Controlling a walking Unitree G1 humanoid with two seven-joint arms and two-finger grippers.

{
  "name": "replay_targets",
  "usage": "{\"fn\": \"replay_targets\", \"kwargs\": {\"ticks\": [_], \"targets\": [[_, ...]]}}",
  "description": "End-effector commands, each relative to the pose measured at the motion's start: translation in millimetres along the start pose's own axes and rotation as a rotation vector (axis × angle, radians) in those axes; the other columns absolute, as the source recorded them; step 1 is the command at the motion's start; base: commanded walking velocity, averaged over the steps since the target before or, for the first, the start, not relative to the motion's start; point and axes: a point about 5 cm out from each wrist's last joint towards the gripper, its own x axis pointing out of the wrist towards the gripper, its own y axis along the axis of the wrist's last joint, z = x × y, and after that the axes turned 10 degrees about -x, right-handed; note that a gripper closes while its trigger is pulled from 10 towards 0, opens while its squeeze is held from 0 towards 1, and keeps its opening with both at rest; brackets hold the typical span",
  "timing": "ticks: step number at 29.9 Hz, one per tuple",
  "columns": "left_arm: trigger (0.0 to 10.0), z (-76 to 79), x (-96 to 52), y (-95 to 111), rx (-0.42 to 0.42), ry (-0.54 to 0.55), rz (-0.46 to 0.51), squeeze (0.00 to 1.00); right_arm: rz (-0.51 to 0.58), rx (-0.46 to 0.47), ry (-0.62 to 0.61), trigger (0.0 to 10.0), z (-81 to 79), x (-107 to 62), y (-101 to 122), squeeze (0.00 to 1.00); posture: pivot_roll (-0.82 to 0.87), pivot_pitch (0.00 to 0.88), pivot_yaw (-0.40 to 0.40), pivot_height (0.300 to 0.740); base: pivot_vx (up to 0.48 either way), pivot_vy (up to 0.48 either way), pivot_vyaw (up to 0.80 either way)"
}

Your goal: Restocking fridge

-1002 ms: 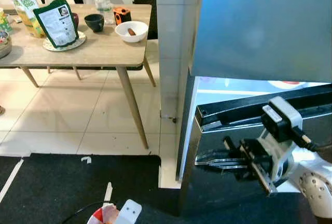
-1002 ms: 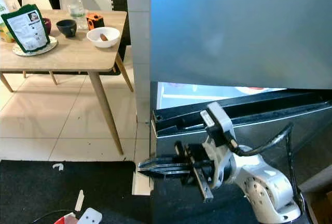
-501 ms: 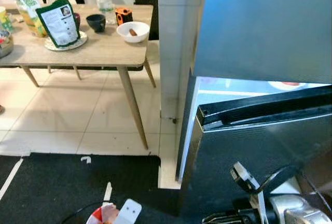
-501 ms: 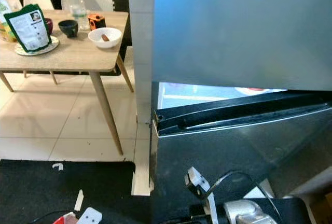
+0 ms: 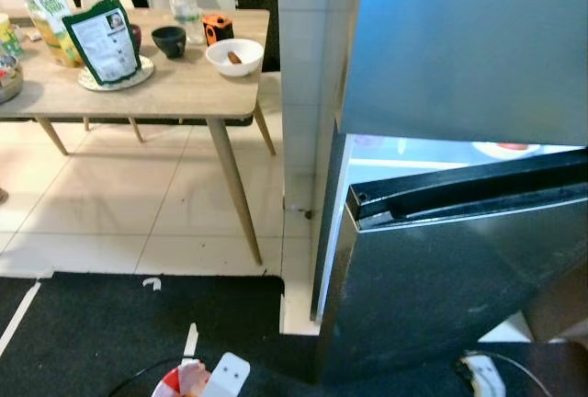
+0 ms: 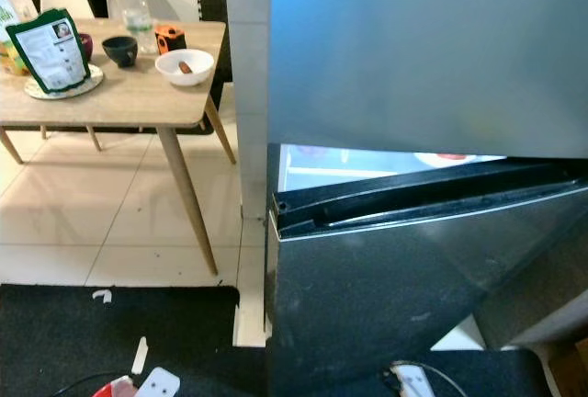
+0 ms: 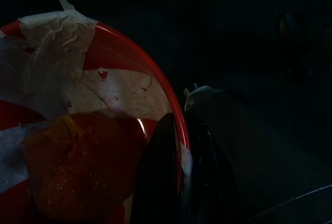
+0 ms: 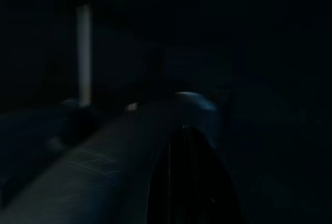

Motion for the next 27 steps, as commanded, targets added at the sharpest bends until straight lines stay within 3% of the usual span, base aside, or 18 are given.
{"fn": "replay_targets", "kwargs": {"ticks": [1, 6, 17, 27], "targets": [[10.0, -5.1, -3.3, -19.4, 0.007, 0.014, -0.073, 0.0, -0.024, 0.047, -0.143, 10.0, 8.5, -3.1, -11.5, 0.0, -0.06, 0.077, -0.015, 0.74, 0.0, 0.0, 0.0], [10.0, -8.2, -3.6, -19.3, 0.024, 0.024, -0.079, 0.0, -0.08, 0.038, -0.25, 10.0, 10.5, -3.4, -22.2, 0.0, -0.06, 0.072, -0.016, 0.74, 0.0, 0.0, 0.0], [10.0, -7.3, -3.2, -18.8, 0.026, 0.029, -0.081, 0.0, -0.085, -0.003, -0.271, 10.0, -3.4, 8.8, -18.8, 0.0, -0.06, 0.075, -0.012, 0.74, 0.0, 0.0, 0.0], [10.0, -6.0, -3.5, -21.1, 0.016, 0.032, -0.087, 0.0, -0.108, -0.075, -0.274, 10.0, -7.7, 12.5, -17.5, 0.0, -0.06, 0.078, -0.014, 0.74, -0.236, 0.0, 0.0]]}}
